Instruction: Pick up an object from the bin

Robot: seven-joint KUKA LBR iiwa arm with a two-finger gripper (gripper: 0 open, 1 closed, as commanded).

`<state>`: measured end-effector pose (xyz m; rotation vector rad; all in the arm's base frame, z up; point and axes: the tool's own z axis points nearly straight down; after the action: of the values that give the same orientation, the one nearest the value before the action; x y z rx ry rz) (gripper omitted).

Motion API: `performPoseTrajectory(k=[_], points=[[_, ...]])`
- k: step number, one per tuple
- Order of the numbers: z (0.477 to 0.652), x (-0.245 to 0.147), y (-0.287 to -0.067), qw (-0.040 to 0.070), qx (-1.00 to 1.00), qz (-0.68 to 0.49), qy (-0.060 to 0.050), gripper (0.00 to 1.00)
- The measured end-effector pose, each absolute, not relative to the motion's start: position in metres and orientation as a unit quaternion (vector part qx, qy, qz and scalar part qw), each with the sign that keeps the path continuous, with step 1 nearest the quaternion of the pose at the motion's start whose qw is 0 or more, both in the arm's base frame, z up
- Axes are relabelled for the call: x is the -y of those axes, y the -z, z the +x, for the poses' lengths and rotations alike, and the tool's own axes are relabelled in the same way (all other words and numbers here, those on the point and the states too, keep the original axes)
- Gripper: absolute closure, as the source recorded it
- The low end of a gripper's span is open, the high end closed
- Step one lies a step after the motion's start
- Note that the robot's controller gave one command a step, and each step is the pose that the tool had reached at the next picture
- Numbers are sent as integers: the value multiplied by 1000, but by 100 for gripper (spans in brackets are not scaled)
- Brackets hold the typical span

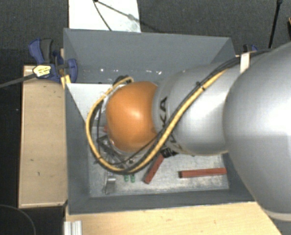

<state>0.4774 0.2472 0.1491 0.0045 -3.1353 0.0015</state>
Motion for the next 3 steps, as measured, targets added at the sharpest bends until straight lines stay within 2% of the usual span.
performPoseTrajectory(k=[1, 2, 3], points=[[495, -183, -69, 1, 994, -108, -1, 0], [524, -81, -83, -2, 993, -118, 0, 0], [535, -27, -70, -3, 976, -218, 0, 0]])
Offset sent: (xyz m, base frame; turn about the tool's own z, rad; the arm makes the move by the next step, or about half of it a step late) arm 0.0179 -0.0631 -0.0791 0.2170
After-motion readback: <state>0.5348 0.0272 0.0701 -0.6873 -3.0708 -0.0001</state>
